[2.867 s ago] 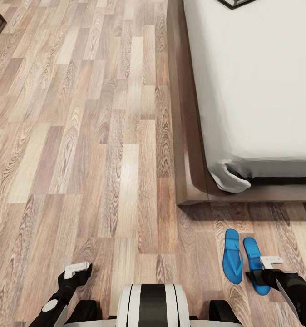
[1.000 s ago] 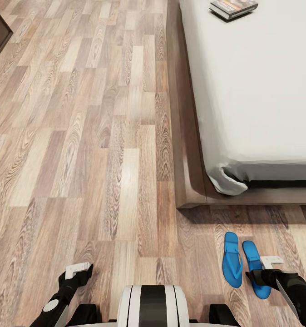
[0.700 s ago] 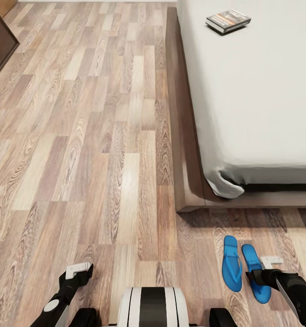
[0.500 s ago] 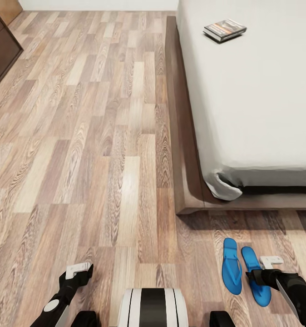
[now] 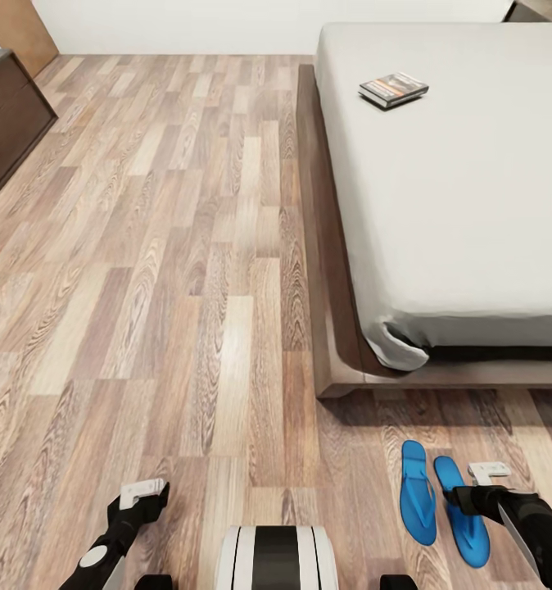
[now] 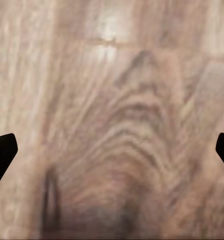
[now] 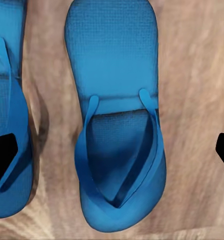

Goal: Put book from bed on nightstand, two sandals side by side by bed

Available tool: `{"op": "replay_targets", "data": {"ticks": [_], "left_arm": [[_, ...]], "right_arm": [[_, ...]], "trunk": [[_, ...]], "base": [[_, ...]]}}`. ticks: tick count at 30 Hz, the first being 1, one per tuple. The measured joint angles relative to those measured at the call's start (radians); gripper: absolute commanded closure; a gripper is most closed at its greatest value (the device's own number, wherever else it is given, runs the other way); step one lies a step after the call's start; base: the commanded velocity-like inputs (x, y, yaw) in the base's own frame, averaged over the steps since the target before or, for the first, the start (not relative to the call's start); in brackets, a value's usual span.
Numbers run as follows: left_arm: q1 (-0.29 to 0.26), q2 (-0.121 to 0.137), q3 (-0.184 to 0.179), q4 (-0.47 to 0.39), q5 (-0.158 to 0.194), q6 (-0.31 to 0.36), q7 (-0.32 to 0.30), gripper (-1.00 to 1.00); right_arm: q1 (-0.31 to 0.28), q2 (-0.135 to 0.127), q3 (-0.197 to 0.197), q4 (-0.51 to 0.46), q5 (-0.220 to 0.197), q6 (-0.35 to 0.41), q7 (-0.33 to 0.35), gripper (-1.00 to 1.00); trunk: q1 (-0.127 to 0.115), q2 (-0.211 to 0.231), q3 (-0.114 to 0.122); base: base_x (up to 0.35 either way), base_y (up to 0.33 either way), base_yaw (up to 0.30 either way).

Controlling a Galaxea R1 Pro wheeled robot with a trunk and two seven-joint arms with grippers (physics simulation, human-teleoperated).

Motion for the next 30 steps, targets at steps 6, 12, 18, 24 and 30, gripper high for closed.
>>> {"op": "replay_targets", "data": {"ticks": [6, 12, 18, 24, 30], "left_arm": [[0.0, -0.02, 0.001, 0.007, -0.001, 0.0, -0.002, -1.0], [0.0, -0.027, 0.002, 0.01, -0.001, -0.001, -0.016, -1.0], [0.0, -0.024, 0.006, 0.044, 0.002, -0.001, -0.118, -1.0], [0.0, -0.025, 0.004, 0.078, 0.002, -0.001, -0.148, -1.0], [0.0, -0.026, 0.002, 0.105, 0.0, -0.001, -0.149, -1.0]], "right_arm": [[0.005, -0.005, -0.004, 0.045, -0.052, -0.172, 0.006, -1.0], [0.006, -0.01, -0.004, 0.255, -0.168, -0.368, 0.009, -1.0], [0.006, -0.01, -0.007, 0.319, -0.191, -0.402, 0.01, -1.0], [0.006, -0.01, -0.008, 0.371, -0.194, -0.45, 0.011, -1.0], [0.006, -0.01, -0.008, 0.428, -0.198, -0.466, 0.007, -1.0]], "trunk": [[-0.003, 0.001, 0.023], [-0.005, 0.003, 0.046], [-0.008, 0.004, 0.07], [-0.011, 0.006, 0.093], [-0.013, 0.007, 0.116]], "base": [[0.0, 0.0, 0.0], [0.0, 0.0, 0.0], [0.0, 0.0, 0.0], [0.0, 0.0, 0.0], [0.0, 0.0, 0.0]]}}
